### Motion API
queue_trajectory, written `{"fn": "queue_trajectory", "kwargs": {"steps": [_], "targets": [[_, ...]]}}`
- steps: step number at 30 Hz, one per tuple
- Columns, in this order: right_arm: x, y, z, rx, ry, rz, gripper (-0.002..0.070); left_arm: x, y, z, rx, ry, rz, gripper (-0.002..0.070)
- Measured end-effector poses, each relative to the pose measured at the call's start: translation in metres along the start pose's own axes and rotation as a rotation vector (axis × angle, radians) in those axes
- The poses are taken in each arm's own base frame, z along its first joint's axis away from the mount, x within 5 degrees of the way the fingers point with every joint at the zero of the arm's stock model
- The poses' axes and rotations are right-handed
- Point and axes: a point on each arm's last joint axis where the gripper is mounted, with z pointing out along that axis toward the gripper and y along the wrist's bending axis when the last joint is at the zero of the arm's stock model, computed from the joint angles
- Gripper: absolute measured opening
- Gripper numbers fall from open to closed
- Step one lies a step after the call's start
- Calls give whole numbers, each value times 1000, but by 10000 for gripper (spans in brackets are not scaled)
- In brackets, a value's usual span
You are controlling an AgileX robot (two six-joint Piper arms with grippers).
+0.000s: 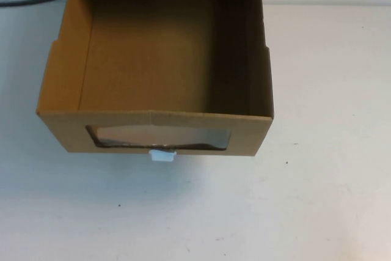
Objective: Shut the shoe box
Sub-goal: Press the shoe box with left arm, then close the shoe box with your right arm
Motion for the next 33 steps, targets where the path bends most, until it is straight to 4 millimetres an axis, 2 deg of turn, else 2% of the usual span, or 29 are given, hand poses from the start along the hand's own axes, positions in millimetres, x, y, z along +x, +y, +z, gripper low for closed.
{"fn": "queue_trajectory", "kwargs": {"steps": [5,10,15,20,26,29,33], "targets": [[0,0,0,0,0,0,-13,-8,34,53,100,95,-41,-5],[0,0,0,0,0,0,-13,-2,63,97,106,101,-119,-5],[0,0,0,0,0,0,-13,13,67,126,127,156,-137,-5],[0,0,0,0,0,0,-13,21,60,143,160,187,-138,-5],[-5,0,0,-5,-55,53,-13,22,60,145,161,188,-140,-5],[-14,1,-1,-25,-149,202,-13,22,60,145,154,190,-138,-5],[-24,-1,-3,-59,-258,495,-13,21,60,145,151,188,-139,-5]]}}
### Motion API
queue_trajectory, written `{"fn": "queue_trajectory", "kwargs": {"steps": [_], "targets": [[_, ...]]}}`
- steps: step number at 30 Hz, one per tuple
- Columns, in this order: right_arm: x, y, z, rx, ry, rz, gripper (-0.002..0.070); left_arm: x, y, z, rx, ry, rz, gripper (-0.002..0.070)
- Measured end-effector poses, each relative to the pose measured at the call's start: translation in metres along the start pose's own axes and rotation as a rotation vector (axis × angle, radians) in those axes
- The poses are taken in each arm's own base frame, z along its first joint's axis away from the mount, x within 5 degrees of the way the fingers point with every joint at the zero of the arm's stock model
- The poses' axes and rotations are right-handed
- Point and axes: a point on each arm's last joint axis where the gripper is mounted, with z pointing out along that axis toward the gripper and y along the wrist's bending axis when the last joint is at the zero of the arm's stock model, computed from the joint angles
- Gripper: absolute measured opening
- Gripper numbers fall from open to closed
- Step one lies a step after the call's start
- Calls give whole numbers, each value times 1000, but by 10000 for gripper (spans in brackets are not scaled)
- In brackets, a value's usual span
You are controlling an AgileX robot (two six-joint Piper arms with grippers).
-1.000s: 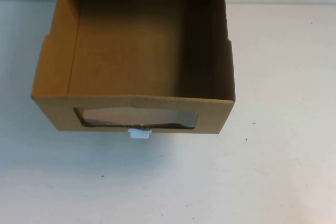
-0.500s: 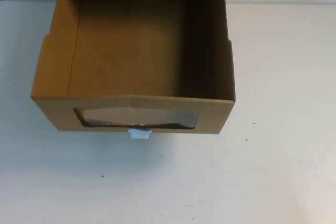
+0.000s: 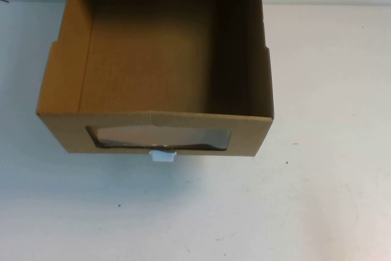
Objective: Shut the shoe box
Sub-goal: Close the shoe box with your right arm
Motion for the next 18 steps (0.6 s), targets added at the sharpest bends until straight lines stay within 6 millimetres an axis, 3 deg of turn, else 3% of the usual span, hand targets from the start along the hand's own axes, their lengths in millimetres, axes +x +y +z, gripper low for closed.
{"fn": "queue_trajectory", "kwargs": {"steps": [5,9,14,18], "targets": [[-6,-1,0,1,-70,201,-13,0,0,0,-1,1,-3,-5],[-9,13,-3,-79,35,230,-12,0,0,0,-2,-1,-4,-5],[-39,48,2,-177,313,148,-11,0,0,-1,-4,0,-3,-5],[-60,66,18,-193,621,-10,-11,0,0,-1,-4,0,-3,-5]]}}
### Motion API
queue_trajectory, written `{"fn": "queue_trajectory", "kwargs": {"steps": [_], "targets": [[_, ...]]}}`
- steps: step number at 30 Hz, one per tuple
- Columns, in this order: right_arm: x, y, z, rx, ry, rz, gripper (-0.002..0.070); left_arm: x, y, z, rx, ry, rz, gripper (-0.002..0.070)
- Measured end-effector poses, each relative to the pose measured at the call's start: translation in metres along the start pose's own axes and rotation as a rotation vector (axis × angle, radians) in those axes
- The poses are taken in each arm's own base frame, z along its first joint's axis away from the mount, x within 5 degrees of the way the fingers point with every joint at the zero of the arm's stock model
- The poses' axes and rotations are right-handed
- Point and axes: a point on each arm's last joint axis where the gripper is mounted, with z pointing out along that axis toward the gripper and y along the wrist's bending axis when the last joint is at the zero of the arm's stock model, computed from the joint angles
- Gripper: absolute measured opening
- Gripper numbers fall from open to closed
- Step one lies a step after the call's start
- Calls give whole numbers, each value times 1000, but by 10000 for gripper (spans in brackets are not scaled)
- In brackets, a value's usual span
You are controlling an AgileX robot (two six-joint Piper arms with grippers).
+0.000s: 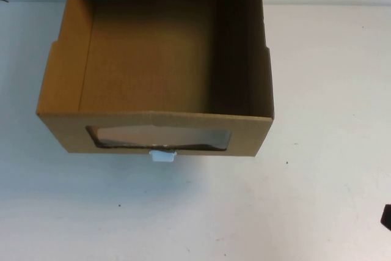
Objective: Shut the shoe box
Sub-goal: Close the shoe box with your right arm
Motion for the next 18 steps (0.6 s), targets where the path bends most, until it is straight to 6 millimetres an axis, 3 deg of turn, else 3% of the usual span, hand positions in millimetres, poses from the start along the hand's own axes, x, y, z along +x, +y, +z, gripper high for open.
{"fn": "queue_trajectory", "kwargs": {"steps": [4,10,14,18], "targets": [[-34,6,10,20,185,-105,-11,0,0,0,0,-1,1,-5],[-75,14,33,-15,298,-173,-11,0,0,0,0,-1,1,-5],[-93,41,56,-109,350,-275,-11,0,0,0,-1,-1,1,-5],[-99,79,79,-171,369,-377,-11,0,0,0,-1,-1,-1,-5]]}}
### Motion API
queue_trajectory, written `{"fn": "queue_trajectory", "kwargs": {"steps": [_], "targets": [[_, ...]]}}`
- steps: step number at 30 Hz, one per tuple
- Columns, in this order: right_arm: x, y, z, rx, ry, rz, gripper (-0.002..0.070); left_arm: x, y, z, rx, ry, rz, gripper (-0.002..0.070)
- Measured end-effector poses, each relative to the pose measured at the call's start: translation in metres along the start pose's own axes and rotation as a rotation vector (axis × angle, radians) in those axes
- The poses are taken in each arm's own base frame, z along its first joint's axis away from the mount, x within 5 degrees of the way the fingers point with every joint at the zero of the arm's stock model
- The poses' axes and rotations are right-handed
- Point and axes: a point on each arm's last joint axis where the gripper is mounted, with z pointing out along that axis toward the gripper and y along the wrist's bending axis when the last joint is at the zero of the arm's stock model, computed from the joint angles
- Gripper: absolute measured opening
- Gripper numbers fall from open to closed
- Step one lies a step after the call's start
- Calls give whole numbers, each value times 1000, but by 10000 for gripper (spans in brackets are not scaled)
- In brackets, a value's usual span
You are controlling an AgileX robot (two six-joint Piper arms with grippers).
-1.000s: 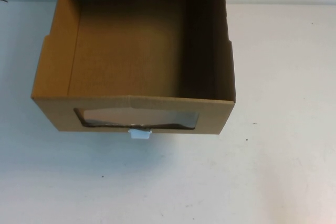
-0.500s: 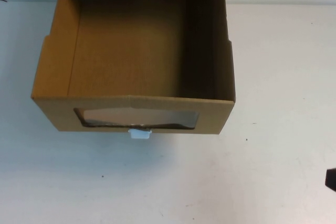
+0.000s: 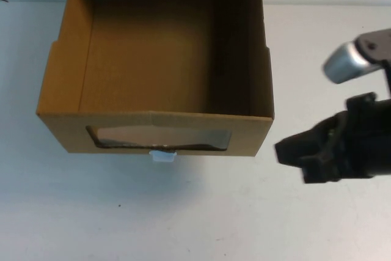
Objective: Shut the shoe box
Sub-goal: Close the shoe box with your right arm
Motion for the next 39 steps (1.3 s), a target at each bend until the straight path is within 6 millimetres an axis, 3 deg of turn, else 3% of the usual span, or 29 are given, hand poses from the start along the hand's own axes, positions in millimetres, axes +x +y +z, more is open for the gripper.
{"fn": "queue_trajectory", "kwargs": {"steps": [6,14,18,29,39], "targets": [[-23,45,39,-39,-26,-130,-11,0,0,0,0,0,0,-5],[-52,50,90,-1,-6,-146,-11,0,0,0,0,0,0,-5],[-64,50,106,13,0,-159,-11,0,0,0,0,0,0,-5],[-96,46,123,42,-25,-165,-11,0,0,0,0,0,0,-5],[-95,51,120,-11,22,-138,-11,0,0,0,0,0,0,-5]]}}
